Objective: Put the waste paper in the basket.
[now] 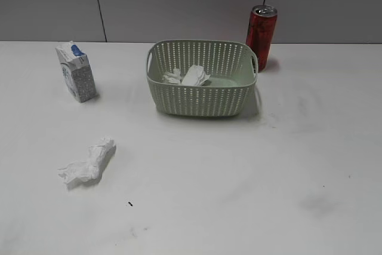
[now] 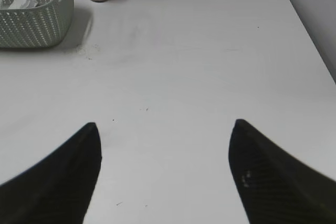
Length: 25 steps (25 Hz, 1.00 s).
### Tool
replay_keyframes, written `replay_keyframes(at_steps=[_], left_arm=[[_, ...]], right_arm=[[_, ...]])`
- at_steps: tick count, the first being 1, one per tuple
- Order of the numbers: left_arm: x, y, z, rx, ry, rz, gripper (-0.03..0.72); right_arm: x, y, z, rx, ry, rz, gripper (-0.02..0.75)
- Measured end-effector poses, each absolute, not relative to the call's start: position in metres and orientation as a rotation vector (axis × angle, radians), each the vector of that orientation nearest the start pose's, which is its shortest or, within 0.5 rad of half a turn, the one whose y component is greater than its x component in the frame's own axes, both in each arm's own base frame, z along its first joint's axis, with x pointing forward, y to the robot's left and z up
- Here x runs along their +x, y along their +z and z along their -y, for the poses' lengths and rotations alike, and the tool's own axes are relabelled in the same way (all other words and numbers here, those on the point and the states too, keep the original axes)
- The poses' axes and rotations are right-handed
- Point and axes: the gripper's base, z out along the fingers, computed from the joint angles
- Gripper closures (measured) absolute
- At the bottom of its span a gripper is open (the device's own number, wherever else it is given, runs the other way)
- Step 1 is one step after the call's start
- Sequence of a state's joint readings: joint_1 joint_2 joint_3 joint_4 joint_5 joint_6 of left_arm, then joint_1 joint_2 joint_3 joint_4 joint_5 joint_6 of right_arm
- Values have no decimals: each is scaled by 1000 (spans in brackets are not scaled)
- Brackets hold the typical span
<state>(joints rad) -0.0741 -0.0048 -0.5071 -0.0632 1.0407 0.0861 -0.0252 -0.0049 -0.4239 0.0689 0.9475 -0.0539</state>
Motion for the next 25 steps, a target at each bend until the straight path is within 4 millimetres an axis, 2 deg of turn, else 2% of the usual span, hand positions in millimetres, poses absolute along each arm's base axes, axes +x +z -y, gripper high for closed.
replay_keyframes(at_steps=[6,10,17,25], left_arm=[[-6,281,5,164,-67,-2008,41],[10,283,6,210,-57,-2092,47],[75,294,17,350,-86,-2252,58],[159,288,23,444,-88,-2494,67]], right_arm=[[7,265,-5,-24,31,-2000,166],[7,265,-5,-24,31,-2000,166],[7,265,-5,-24,31,-2000,167],[7,265,-5,-23,32,-2000,167]])
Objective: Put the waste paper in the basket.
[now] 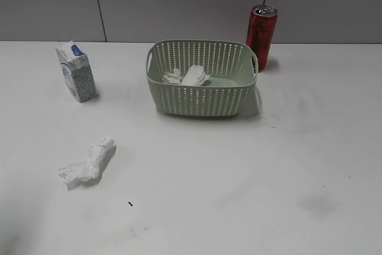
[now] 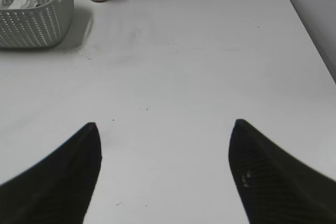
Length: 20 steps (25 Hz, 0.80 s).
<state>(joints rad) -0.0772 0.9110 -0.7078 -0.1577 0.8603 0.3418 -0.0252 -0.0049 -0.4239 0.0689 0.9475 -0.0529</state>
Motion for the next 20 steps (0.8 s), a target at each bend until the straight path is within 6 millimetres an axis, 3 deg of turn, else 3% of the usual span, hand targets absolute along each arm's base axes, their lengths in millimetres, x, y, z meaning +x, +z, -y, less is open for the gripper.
replay_keyframes(at_steps=[4,8,11,20], left_arm=[[189,282,31,508,-101,-2585,73],[206,268,48,630,-117,-2649,87],[217,255,70,712,-153,-2704,91],[256,208,149,717,-182,-2857,95]], right_arm=[[7,265,-5,-23,32,-2000,167],[7,265,-5,-23,32,-2000,167],[7,265,-5,-25,31,-2000,167],[7,265,-5,-25,31,-2000,167]])
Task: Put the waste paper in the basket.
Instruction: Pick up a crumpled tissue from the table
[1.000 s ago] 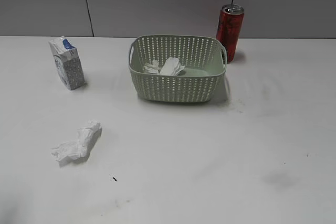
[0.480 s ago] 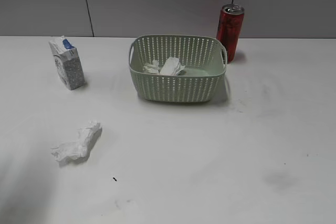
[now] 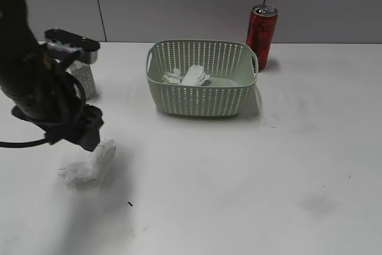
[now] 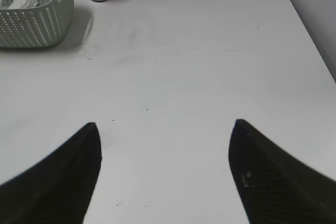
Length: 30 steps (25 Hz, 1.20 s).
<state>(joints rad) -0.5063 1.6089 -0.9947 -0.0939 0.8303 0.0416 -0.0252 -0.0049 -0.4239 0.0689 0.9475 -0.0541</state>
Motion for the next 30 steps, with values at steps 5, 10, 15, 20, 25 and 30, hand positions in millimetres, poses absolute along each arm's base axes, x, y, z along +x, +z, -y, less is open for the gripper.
replay_keyframes(at_steps=[5,10,15,20,25,30], left_arm=[[273,168,179,665,-165,-2970,99],[277,132,183,624,-123,-3070,99],[279,117,184,614,-108,-3096,101],[282,114,185,612,-109,-3097,130],[283,114,186,611,-110,-3092,316],[284,114,185,635,-88,-3080,624]], right_arm=[[7,265,-5,-24,31,-2000,167],[7,265,-5,-24,33,-2000,167],[7,265,-5,-25,32,-2000,167],[7,265,-5,-25,32,-2000,167],[7,265,-5,-25,32,-2000,167],[7,265,-5,-24,33,-2000,167]])
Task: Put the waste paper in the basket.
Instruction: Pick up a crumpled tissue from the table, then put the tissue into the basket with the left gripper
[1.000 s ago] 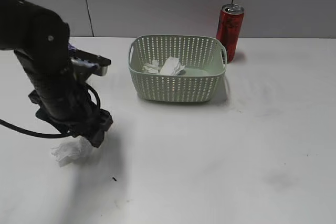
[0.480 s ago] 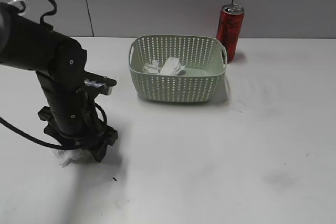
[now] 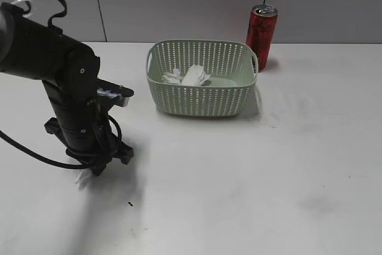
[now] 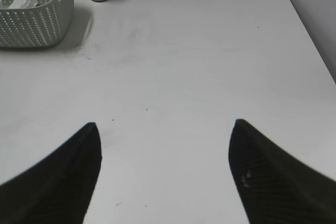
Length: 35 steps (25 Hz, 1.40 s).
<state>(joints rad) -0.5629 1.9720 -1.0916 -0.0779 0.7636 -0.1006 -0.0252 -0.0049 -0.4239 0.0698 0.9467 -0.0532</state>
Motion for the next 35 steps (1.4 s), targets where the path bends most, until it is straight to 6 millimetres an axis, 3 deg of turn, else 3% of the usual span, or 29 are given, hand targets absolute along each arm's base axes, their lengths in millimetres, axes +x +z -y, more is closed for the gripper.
replay_keyframes(at_steps=[2,6,15,19,21,24,31,33,35], left_arm=[[284,115,184,652,-72,-3069,679],[286,128,181,718,-6,-3048,696],[338,245,200,884,59,-2599,697],[367,273,218,910,27,-2383,697],[382,273,231,906,7,-2307,697],[396,254,255,936,-22,-2221,697],[396,207,300,1023,-90,-2129,680],[395,195,305,1039,-94,-2141,601],[394,185,309,1046,-103,-2158,445]], right_arm=[[7,265,-5,-24,33,-2000,167],[7,265,-5,-24,33,-2000,167],[7,265,-5,-24,33,-2000,167],[7,265,-5,-24,33,-2000,167],[7,265,-5,-23,36,-1999,167],[7,265,-5,-23,40,-1999,167],[7,265,-5,-23,41,-1999,167],[7,265,-5,-23,41,-1999,167],[7,265,-5,-23,41,-1999,167]])
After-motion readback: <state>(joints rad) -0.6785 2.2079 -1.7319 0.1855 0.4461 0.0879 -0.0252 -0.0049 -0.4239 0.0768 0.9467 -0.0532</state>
